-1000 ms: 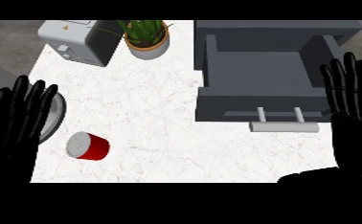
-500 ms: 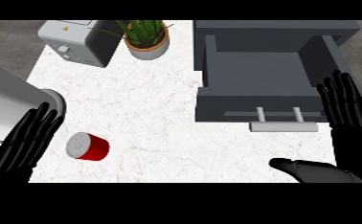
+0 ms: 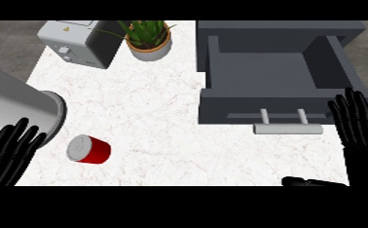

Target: Pick up the can, place it into the drawer and close the drawer

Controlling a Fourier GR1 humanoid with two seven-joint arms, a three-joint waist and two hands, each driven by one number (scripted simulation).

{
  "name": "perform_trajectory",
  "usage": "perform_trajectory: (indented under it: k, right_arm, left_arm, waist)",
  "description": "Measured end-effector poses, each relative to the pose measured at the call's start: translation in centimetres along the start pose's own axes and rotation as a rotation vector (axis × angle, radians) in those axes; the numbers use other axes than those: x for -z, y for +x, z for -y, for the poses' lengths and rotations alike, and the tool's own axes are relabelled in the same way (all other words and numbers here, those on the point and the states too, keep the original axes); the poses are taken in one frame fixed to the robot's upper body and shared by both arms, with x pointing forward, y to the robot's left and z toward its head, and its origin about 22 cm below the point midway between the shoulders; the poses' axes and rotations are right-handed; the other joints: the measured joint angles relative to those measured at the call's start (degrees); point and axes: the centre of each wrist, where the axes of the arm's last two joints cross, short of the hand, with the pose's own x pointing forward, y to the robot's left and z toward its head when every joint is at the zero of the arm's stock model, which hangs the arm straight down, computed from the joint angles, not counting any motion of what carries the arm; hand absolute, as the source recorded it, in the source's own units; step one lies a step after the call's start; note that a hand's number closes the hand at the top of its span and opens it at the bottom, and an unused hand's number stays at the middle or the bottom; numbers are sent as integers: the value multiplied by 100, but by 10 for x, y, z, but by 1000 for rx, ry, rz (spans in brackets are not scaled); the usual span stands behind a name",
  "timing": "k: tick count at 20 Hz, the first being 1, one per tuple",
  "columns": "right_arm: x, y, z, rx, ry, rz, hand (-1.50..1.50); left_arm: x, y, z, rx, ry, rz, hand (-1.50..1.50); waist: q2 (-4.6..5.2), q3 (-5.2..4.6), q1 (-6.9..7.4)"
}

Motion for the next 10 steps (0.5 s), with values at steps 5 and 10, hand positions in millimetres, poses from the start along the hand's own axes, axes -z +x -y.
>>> perform_trajectory:
  k: [5, 10]
  right_arm:
    - [-9, -3, 6, -2, 5, 0, -150]
    - [-10, -8, 17, -2, 4, 0, -150]
  left_arm:
    - [8, -3, -1, -8, 33, -27, -150]
    - [18, -26, -8, -5, 42, -47, -150]
  waist:
    - [2, 0, -16]
    - [4, -1, -18]
